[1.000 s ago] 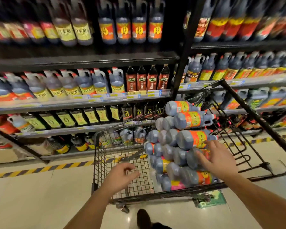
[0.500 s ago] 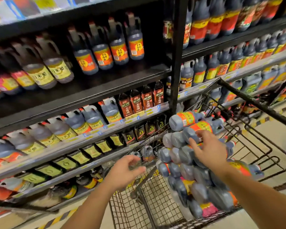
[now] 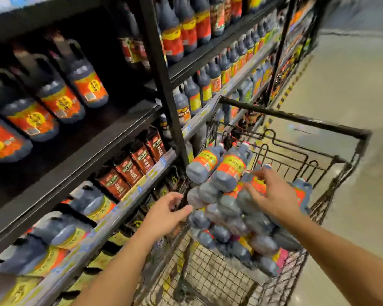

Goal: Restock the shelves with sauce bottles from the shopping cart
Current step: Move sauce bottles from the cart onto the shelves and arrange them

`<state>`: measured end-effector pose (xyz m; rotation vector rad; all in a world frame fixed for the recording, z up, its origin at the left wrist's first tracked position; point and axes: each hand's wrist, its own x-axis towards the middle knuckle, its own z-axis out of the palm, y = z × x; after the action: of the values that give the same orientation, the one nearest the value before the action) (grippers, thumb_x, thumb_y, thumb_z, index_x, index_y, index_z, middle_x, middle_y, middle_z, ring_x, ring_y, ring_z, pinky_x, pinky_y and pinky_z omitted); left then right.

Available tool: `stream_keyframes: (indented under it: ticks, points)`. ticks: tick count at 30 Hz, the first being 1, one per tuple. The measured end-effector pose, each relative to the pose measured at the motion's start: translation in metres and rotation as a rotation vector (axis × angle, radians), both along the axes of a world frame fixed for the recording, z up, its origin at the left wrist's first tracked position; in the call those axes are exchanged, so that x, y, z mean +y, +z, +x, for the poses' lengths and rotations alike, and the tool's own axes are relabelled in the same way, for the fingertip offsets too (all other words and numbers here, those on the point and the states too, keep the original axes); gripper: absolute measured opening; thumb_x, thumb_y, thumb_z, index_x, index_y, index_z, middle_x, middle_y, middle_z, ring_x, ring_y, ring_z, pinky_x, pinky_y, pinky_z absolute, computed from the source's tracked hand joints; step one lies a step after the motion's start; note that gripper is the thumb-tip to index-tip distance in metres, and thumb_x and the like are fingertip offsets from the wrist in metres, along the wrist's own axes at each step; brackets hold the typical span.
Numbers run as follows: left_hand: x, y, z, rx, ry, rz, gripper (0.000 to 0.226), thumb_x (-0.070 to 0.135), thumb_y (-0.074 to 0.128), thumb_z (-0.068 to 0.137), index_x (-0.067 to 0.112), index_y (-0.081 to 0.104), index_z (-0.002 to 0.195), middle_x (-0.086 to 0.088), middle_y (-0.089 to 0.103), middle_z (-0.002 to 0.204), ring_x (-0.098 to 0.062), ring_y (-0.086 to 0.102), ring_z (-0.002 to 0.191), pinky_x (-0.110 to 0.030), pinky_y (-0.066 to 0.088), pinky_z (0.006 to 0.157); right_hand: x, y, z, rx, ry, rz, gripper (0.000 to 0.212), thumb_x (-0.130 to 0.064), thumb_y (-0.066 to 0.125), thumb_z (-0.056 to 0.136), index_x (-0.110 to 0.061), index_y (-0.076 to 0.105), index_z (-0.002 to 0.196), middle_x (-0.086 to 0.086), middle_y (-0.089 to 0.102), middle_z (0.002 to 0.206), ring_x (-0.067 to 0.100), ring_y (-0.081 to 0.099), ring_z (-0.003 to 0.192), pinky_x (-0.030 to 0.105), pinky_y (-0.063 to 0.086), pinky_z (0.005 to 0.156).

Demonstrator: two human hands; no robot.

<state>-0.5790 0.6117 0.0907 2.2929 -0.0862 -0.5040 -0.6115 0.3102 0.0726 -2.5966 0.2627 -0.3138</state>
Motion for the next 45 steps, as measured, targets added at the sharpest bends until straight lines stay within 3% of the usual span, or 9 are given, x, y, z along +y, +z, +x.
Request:
stream_keyframes:
  ticks: [5,10,15,24,28,32,36,41,45]
  points:
    - [0.027,-0.013,0.029,-0.113,-0.147,-0.072,0.046,0.044,0.074,0.080,0.030,0.058,0.121,0.019,0.057,0.105,0.009,0.052,0.094,-0.010,0.039,0.079,0.034,0.005,-0.026,0.075,-0.230,-0.094,0.045,-0.057,0.055,0.085,-0.018,0.057,0.109,0.003,0.063,0.102,0.025,0.061,0.095,0.035,0.047,0.068]
    - [0.041,-0.003,0.041,-0.153,-0.288,-0.176,0.034,0.036,0.076,0.080,0.036,0.054,0.105,0.020,0.056,0.094,0.009,0.056,0.089,-0.006,0.039,0.073,0.060,0.027,-0.054,0.131,-0.409,-0.049,0.042,-0.058,0.057,0.082,-0.020,0.056,0.102,0.006,0.062,0.096,0.031,0.060,0.092,0.040,0.051,0.071]
    - [0.036,0.009,0.045,-0.190,-0.360,-0.173,0.053,0.046,0.072,0.079,0.026,0.056,0.125,0.009,0.057,0.108,-0.008,0.054,0.099,-0.023,0.040,0.082,0.064,0.049,-0.082,0.209,-0.567,-0.057,0.046,-0.051,0.063,0.081,-0.014,0.057,0.108,0.012,0.061,0.106,0.032,0.059,0.099,0.036,0.045,0.074]
    - [-0.004,0.017,0.061,-0.152,-0.407,-0.125,0.063,0.052,0.070,0.080,0.022,0.049,0.131,0.009,0.049,0.110,-0.018,0.056,0.106,-0.031,0.043,0.083,0.041,0.048,-0.105,0.305,-0.789,0.004,0.080,-0.074,0.054,0.075,-0.017,0.047,0.130,0.012,0.057,0.123,0.030,0.058,0.110,0.040,0.050,0.087]
    - [-0.018,0.014,0.070,-0.160,-0.410,-0.100,0.045,0.049,0.072,0.079,0.026,0.045,0.107,0.004,0.053,0.106,-0.021,0.056,0.101,-0.040,0.049,0.086,0.020,0.033,-0.086,0.352,-0.812,0.129,0.081,-0.063,0.062,0.077,-0.010,0.041,0.135,0.018,0.056,0.126,0.034,0.057,0.111,0.045,0.050,0.091]
    - [-0.046,0.005,0.092,-0.178,-0.372,-0.018,0.058,0.051,0.073,0.076,0.022,0.049,0.121,0.000,0.055,0.114,-0.024,0.057,0.103,-0.035,0.047,0.084,-0.011,0.014,-0.051,0.429,-0.796,0.204,0.076,-0.058,0.066,0.077,-0.007,0.042,0.129,0.017,0.060,0.121,0.034,0.060,0.106,0.035,0.045,0.074]
    - [-0.088,-0.011,0.117,-0.156,-0.339,0.072,0.072,0.050,0.075,0.075,0.014,0.046,0.131,-0.011,0.057,0.125,-0.031,0.053,0.115,-0.038,0.045,0.092,-0.041,-0.009,-0.014,0.525,-0.813,0.353,0.076,-0.051,0.068,0.077,-0.007,0.037,0.130,0.018,0.058,0.119,0.033,0.060,0.102,0.041,0.052,0.080]
    - [-0.138,-0.037,0.142,-0.123,-0.331,0.143,0.075,0.046,0.075,0.075,0.012,0.044,0.134,-0.011,0.056,0.129,-0.030,0.055,0.117,-0.031,0.042,0.085,-0.068,-0.039,0.011,0.669,-0.763,0.394,0.099,-0.072,0.053,0.061,-0.010,0.040,0.137,0.020,0.050,0.129,0.037,0.055,0.113,0.043,0.050,0.092]
    - [-0.168,-0.058,0.153,-0.051,-0.324,0.145,0.082,0.046,0.076,0.076,0.008,0.037,0.137,-0.016,0.058,0.124,-0.034,0.057,0.112,-0.044,0.050,0.087,-0.080,-0.058,0.026,0.672,-0.768,0.435,0.108,-0.085,0.052,0.045,-0.021,0.046,0.132,0.017,0.049,0.127,0.035,0.055,0.113,0.041,0.050,0.090]
